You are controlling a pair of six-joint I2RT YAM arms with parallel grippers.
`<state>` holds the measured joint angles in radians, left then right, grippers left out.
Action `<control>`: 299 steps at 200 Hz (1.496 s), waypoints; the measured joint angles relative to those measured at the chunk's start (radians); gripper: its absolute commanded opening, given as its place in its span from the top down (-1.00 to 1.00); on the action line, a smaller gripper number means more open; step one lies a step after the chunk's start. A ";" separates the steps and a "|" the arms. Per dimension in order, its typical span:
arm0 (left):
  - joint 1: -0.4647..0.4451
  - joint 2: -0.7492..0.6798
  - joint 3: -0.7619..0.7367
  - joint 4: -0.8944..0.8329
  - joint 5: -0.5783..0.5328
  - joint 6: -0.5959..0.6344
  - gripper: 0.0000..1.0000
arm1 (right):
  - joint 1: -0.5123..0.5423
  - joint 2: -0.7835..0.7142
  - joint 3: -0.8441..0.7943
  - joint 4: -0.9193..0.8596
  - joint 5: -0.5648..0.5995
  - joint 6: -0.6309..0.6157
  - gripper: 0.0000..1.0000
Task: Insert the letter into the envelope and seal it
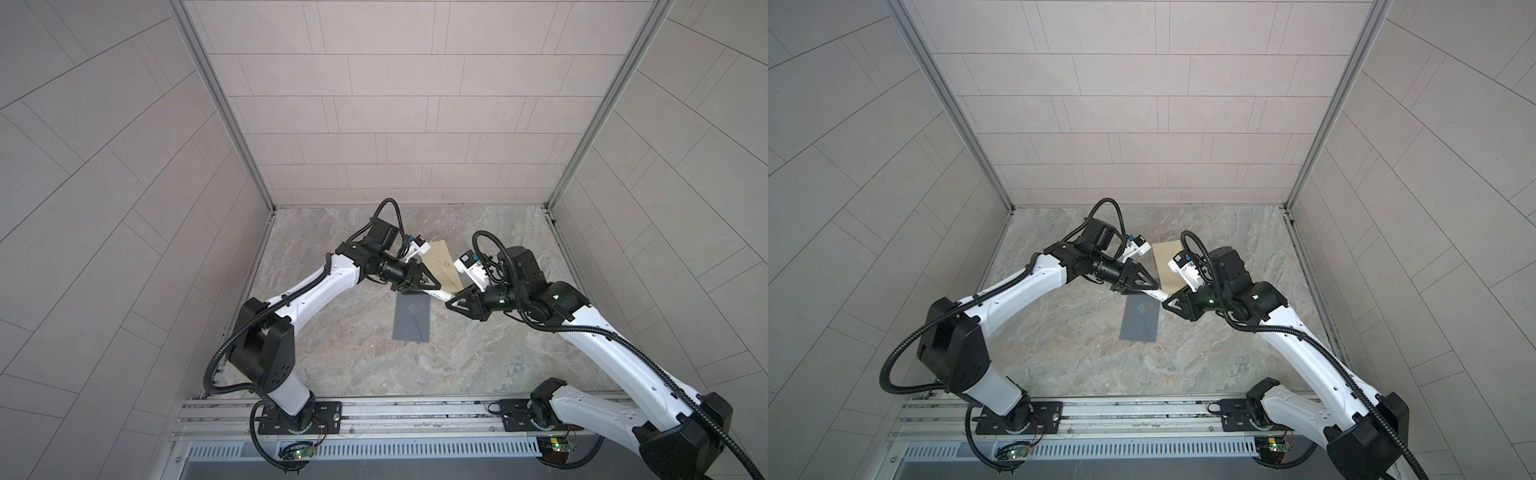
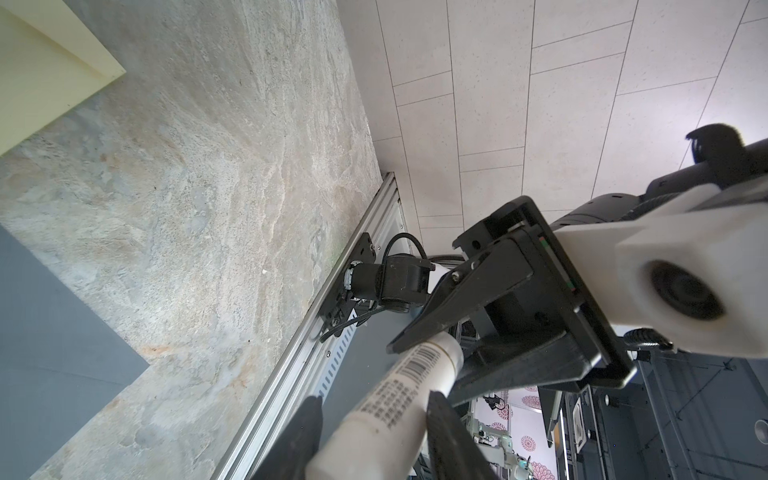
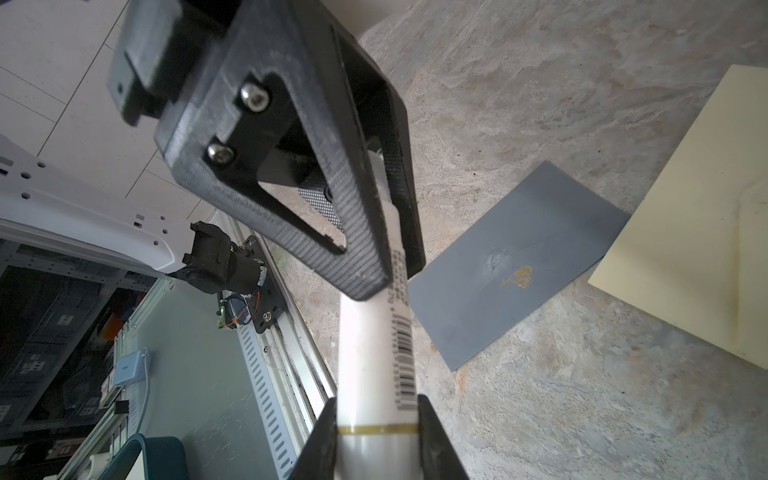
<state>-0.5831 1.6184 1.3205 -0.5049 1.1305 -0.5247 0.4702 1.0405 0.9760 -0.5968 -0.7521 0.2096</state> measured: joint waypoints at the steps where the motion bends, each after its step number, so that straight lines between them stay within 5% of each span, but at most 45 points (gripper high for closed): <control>1: 0.000 0.000 0.000 0.000 0.000 0.000 0.10 | 0.000 0.000 0.000 0.000 0.000 0.000 1.00; 70: -0.003 0.005 0.000 0.006 0.018 -0.015 -0.04 | -0.008 -0.024 0.000 -0.005 0.013 0.001 1.00; 299: -0.003 0.007 -0.017 0.073 0.034 -0.073 -0.04 | -0.012 -0.019 -0.042 0.095 -0.018 0.053 1.00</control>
<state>-0.5858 1.6253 1.3037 -0.4320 1.1645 -0.5976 0.4580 1.0210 0.9340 -0.5022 -0.7704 0.2626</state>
